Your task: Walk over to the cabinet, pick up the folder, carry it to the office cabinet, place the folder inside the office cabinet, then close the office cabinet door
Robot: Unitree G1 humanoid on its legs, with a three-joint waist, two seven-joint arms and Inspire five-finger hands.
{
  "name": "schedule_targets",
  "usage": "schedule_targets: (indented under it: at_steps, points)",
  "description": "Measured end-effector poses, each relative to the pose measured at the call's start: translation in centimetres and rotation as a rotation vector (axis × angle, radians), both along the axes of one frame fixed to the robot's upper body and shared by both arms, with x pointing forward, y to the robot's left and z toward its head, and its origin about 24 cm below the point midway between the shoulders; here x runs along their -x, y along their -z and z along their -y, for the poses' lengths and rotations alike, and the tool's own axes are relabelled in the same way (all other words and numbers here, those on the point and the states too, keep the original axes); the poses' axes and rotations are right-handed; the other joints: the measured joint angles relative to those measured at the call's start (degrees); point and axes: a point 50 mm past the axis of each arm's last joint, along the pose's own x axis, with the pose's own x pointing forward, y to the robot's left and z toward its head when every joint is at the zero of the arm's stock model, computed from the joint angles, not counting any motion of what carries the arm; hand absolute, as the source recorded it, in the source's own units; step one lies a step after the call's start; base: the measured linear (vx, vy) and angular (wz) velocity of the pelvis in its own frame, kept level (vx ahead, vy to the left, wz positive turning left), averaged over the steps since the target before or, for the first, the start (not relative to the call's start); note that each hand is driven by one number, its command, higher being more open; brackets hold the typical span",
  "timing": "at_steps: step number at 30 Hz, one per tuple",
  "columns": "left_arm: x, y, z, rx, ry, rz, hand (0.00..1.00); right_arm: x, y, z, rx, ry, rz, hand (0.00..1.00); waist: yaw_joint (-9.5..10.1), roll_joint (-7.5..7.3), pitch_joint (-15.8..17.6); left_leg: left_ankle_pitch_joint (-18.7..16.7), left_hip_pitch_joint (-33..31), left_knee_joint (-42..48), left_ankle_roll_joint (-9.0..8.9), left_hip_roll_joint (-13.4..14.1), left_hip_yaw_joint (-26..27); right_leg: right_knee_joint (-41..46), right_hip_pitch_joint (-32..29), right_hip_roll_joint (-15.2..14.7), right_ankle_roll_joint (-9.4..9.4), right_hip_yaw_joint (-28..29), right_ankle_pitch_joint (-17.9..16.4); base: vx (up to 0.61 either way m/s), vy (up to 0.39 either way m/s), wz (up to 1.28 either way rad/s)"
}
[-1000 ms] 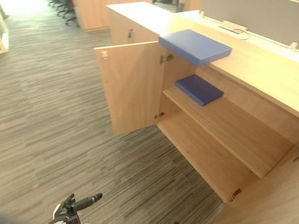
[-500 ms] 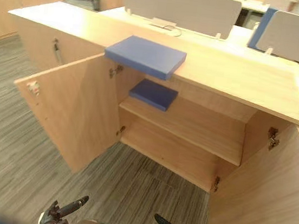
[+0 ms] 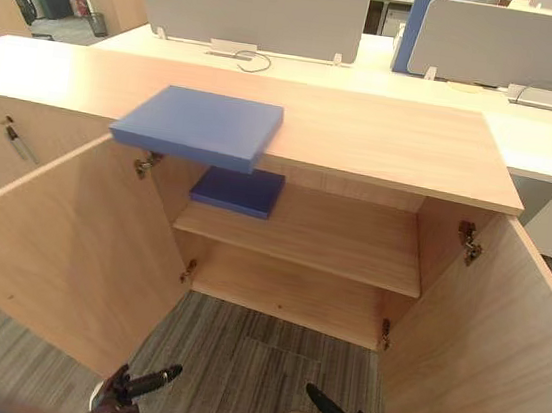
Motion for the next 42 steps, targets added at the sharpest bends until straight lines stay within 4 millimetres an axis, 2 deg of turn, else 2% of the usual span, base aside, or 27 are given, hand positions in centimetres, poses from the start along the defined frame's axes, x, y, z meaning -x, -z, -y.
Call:
schedule_targets:
  at_steps: [1, 3, 4, 5, 6, 7, 8, 10, 12, 14, 15, 16, 17, 18, 21, 23, 25, 30, 32, 35, 39, 42]
  points:
    - [-0.2, 0.0, 0.8, 0.019, 0.013, 0.008, 1.0, -0.1, -0.1, 0.3, 0.012, -0.013, -0.001, 1.0, 0.13, 1.02, -0.5, 0.08, -0.1, 0.57, -0.44, 1.64, -0.18, -1.42, 0.54, 1.77, -0.54, -0.46, -0.06, 0.2, -0.339, 0.03]
    - [-0.6, -0.1, 1.2, 0.023, 0.037, 0.024, 1.0, 0.2, 0.1, 0.3, 0.008, -0.014, -0.017, 1.0, 0.13, 1.31, -0.17, 0.02, -0.59, 4.41, -0.71, 4.42, -0.71, -4.53, 3.79, 3.99, -1.45, -1.74, 0.03, 0.19, -0.339, 0.15]
    - [-0.9, -0.3, 1.1, 0.015, 0.032, 0.039, 1.0, 0.3, 0.1, 0.1, 0.004, -0.013, -0.021, 1.0, -0.02, 0.85, 0.04, -0.77, -4.03, 13.3, -0.92, 8.02, -0.97, -8.39, 7.23, 5.76, -2.51, -3.23, 0.72, 0.16, -0.286, 0.34]
    - [-1.2, -0.5, 0.9, 0.009, 0.031, 0.054, 1.0, 0.4, 0.2, -0.1, 0.002, -0.018, -0.023, 1.0, -0.04, 0.54, 0.19, -1.19, -7.72, 21.53, -0.6, 10.41, -0.93, -10.4, 8.81, 6.78, -2.95, -4.03, 1.1, 0.14, -0.274, 0.34]
    - [-1.3, -0.6, 0.8, 0.005, 0.03, 0.062, 1.0, 0.4, 0.2, -0.1, 0.002, -0.026, -0.025, 1.0, -0.01, 0.49, 0.24, -1.29, -10.05, 26.61, -0.6, 12.01, -0.9, -11.48, 9.55, 7.54, -3.19, -4.4, 1.31, 0.09, -0.156, 0.18]
    - [-1.5, -0.8, 0.6, -0.008, 0.025, 0.077, 1.0, 0.3, 0.2, -0.2, 0.003, -0.032, -0.026, 1.0, 0.17, 0.58, 0.27, -1.36, -14.28, 34.97, -0.53, 14.76, -0.79, -13.46, 11.08, 9.0, -3.68, -4.65, 1.62, 0.12, -0.142, 0.03]
    - [-1.7, -1.1, 0.4, -0.022, 0.022, 0.089, 1.0, 0.3, 0.2, -0.3, 0.003, -0.033, -0.029, 1.0, 0.26, 0.53, 0.29, -1.6, -17.06, 38.75, -0.41, 15.76, -0.75, -15.02, 12.34, 9.63, -3.78, -4.59, 1.79, 0.12, -0.113, -0.02]
    - [-1.7, -1.1, 0.3, -0.045, 0.028, 0.084, 1.0, 0.4, 0.2, -0.2, 0.011, -0.028, -0.039, 1.0, 0.9, 0.43, 0.42, -2.21, -18.78, 37.68, -0.82, 15.29, -0.59, -16.44, 14.03, 9.54, -3.63, -3.52, 2.02, 0.2, -0.029, -0.3]
    - [-1.8, -1.2, 0.2, -0.057, 0.023, 0.087, 1.0, 0.4, 0.3, -0.2, 0.014, -0.03, -0.048, 1.0, 2.31, 0.46, 0.4, -2.6, -19.16, 32.82, -1.32, 13.92, -1.69, -16.57, 14.35, 8.99, -3.42, -1.02, 2.08, 0.24, 0.085, -0.64]
    - [-1.9, -1.3, 0.1, -0.072, 0.018, 0.09, 1.0, 0.2, 0.2, -0.3, 0.015, -0.029, -0.049, 1.0, 2.98, 0.12, 0.63, -2.95, -19.32, 25.81, -2.2, 10.77, -6.39, -16.4, 14.36, 7.73, -2.48, 1.23, 2.06, 0.2, 0.133, -0.55]
    - [-1.9, -1.3, 0.1, -0.081, 0.02, 0.088, 1.0, 0.0, 0.2, -0.4, 0.018, -0.03, -0.048, 1.0, 2.93, -0.05, 0.72, -2.49, -19.13, 20.26, -2.85, 8.12, -10.07, -16.27, 14.4, 6.58, -1.2, 2.15, 1.96, 0.19, 0.201, -0.43]
    - [-1.9, -1.3, 0.3, -0.08, 0.021, 0.083, 1.0, 0.0, 0.2, -0.2, 0.024, -0.031, -0.049, 1.0, 2.88, 0.36, 0.48, 0.4, -18.54, 14.23, -3.63, 6.04, -12.59, -16.29, 14.64, 5.92, -0.06, 2.84, 1.63, 0.23, 0.25, -0.35]
    - [-1.8, -1.1, 0.5, -0.073, 0.03, 0.076, 1.0, 0.1, 0.2, 0.0, 0.03, -0.031, -0.051, 1.0, 2.84, 0.91, 0.25, 3.98, -18.2, 11.57, -3.21, 5.59, -13.33, -16.33, 14.84, 5.9, 0.49, 3.11, 1.3, 0.24, 0.324, -0.14]
    - [-1.3, -0.8, 1.0, -0.039, 0.03, 0.057, 1.0, 0.3, 0.2, 0.2, 0.038, -0.041, -0.06, 1.0, 2.14, 2.02, -0.45, 6.37, -16.44, 7.63, -2.97, 5.12, -13.27, -16.33, 15.8, 5.5, 2.18, 3.28, 0.27, 0.21, 0.287, 0.03]
    - [-1.2, -0.8, 0.0, -0.028, -0.006, 0.069, 1.0, 0.2, 0.3, -0.7, 0.014, -0.062, -0.058, 1.0, 2.32, -0.77, -1.3, 7.59, -14.54, 3.21, -1.76, 1.79, -11.79, -17.0, 15.72, 2.09, 3.73, 3.5, 0.23, 0.15, 0.22, 0.0]
    - [-0.7, -0.8, -0.4, 0.002, -0.04, 0.076, 1.0, 0.1, 0.4, -1.2, -0.005, -0.068, -0.048, 1.0, 2.48, -1.55, -1.94, 8.26, -12.39, 0.32, -0.8, -0.02, -10.62, -19.1, 17.15, 0.41, 5.0, 3.93, 0.94, 0.11, 0.202, -0.12]
    - [-0.5, -0.9, -0.6, 0.046, -0.079, 0.104, 1.0, 0.1, 0.4, -1.2, -0.011, -0.07, -0.045, 1.0, 2.57, -1.29, -1.98, 8.98, -10.55, -2.13, -0.15, -1.16, -10.0, -20.74, 18.25, -0.55, 5.53, 4.04, 1.29, 0.05, 0.137, -0.09]
    - [-0.6, -3.2, -0.7, 0.204, -0.255, 0.332, 1.0, 0.5, 0.4, -1.2, -0.019, -0.081, -0.047, 1.0, 2.85, -1.03, -2.16, 12.05, -8.17, -7.9, -0.11, -1.43, -10.33, -22.42, 18.92, -0.21, 5.65, 3.58, 2.39, -0.01, 0.019, 0.04]
    - [-0.9, -4.6, -0.3, 0.291, -0.332, 0.436, 1.0, 1.0, 0.5, -1.0, -0.006, -0.121, -0.062, 1.0, 2.98, -0.39, -2.28, 13.59, -6.92, -10.73, -0.22, -0.99, -10.42, -22.59, 18.98, 0.52, 5.27, 3.52, 2.93, -0.04, -0.036, 0.03]
    - [-1.7, -6.8, 0.3, 0.341, -0.317, 0.549, 1.0, 1.1, 0.5, -1.0, -0.001, -0.159, -0.072, 1.0, 3.03, -0.19, -2.05, 14.47, -6.64, -11.75, -0.36, -0.78, -10.63, -22.75, 18.9, 0.84, 5.06, 3.38, 3.2, -0.06, -0.02, 0.02]
    - [-2.5, -9.3, 0.0, 0.255, -0.209, 0.637, 1.0, 0.9, 0.4, -1.1, 0.006, -0.21, -0.079, 1.0, 3.21, -0.01, -2.15, 14.87, -6.98, -11.94, -0.1, -0.75, -10.62, -24.12, 19.12, 0.94, 5.09, 3.39, 3.97, -0.09, 0.008, -0.02]
    - [-3.1, -10.7, -1.1, 0.058, -0.118, 0.648, 1.0, 0.9, 0.4, -1.0, 0.008, -0.219, -0.089, 1.0, 3.54, 0.09, -2.24, 15.07, -7.12, -12.04, -0.04, -0.83, -10.92, -24.77, 19.3, 0.94, 5.31, 3.16, 4.34, -0.08, 0.017, 0.04]
